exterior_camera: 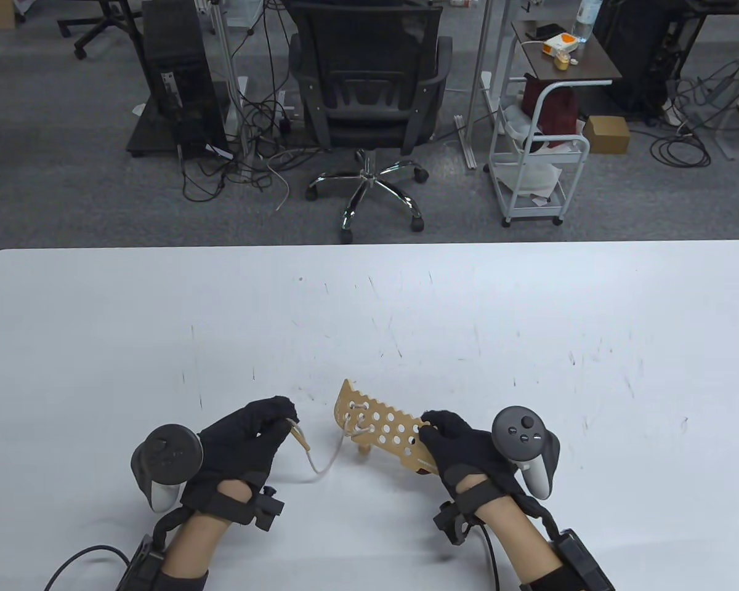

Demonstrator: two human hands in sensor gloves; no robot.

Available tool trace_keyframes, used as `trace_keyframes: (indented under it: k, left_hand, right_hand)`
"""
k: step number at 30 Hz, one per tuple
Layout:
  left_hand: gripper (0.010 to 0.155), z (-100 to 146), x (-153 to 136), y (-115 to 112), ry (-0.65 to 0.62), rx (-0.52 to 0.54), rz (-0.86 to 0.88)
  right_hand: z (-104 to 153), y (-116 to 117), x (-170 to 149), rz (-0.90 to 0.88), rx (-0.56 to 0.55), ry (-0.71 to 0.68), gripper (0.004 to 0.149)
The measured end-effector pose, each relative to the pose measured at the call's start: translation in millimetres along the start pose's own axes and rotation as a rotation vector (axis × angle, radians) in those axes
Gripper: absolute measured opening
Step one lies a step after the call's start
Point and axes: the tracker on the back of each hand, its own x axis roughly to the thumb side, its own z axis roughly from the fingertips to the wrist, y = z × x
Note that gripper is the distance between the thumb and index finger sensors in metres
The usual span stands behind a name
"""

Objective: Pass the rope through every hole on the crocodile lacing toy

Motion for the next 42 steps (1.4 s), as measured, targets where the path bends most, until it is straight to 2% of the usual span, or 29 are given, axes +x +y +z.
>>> trace_keyframes:
  k: [18, 42]
  left_hand:
    - [0.044, 3, 10, -14, -0.055, -0.041, -0.021]
    - [0.042, 10, 27, -23, -0.151, 0.0, -0.232]
  right_hand:
    - [12, 27, 16, -0.032, 0.116, -0.06, 0.048]
    - [17, 35, 22, -0.062, 0.15, -0.09, 0.048]
